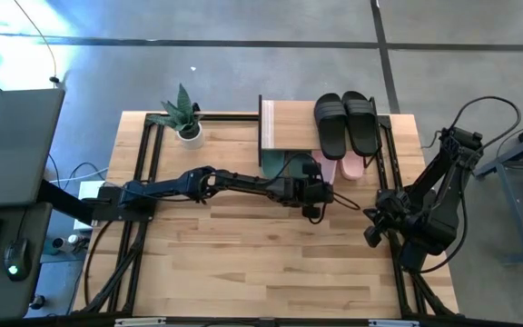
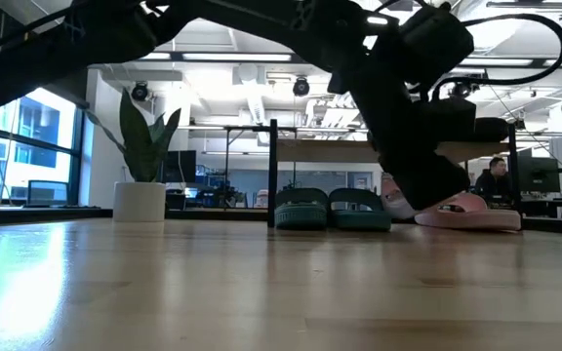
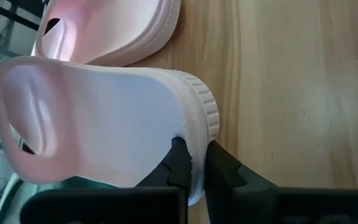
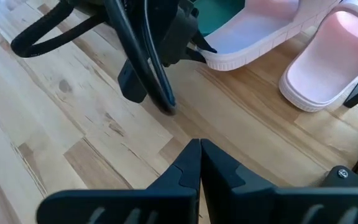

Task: Pick and place slides into the shelf
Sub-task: Move the pink slipper under the shelf

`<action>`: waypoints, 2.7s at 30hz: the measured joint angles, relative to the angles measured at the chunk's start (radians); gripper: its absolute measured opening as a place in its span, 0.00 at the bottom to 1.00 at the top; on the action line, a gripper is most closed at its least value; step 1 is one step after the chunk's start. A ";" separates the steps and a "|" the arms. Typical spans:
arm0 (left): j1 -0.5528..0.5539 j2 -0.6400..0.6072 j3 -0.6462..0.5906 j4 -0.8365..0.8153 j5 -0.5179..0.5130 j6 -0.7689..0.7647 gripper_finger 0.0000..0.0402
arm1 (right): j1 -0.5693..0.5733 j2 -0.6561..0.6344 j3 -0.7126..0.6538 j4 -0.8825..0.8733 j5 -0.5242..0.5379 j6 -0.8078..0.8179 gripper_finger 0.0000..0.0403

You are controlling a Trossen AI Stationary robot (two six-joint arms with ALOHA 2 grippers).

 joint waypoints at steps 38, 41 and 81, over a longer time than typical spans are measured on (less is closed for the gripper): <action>-0.071 0.000 -0.001 -0.115 -0.016 -0.104 0.02 | 0.000 0.000 0.000 0.079 0.005 -0.053 0.00; -0.063 0.000 -0.001 -0.107 0.018 -0.105 0.02 | 0.000 0.000 0.000 0.085 0.005 -0.053 0.00; -0.112 -0.209 0.000 -0.182 0.344 -0.296 0.53 | -0.001 -0.001 0.000 0.109 -0.001 -0.079 0.00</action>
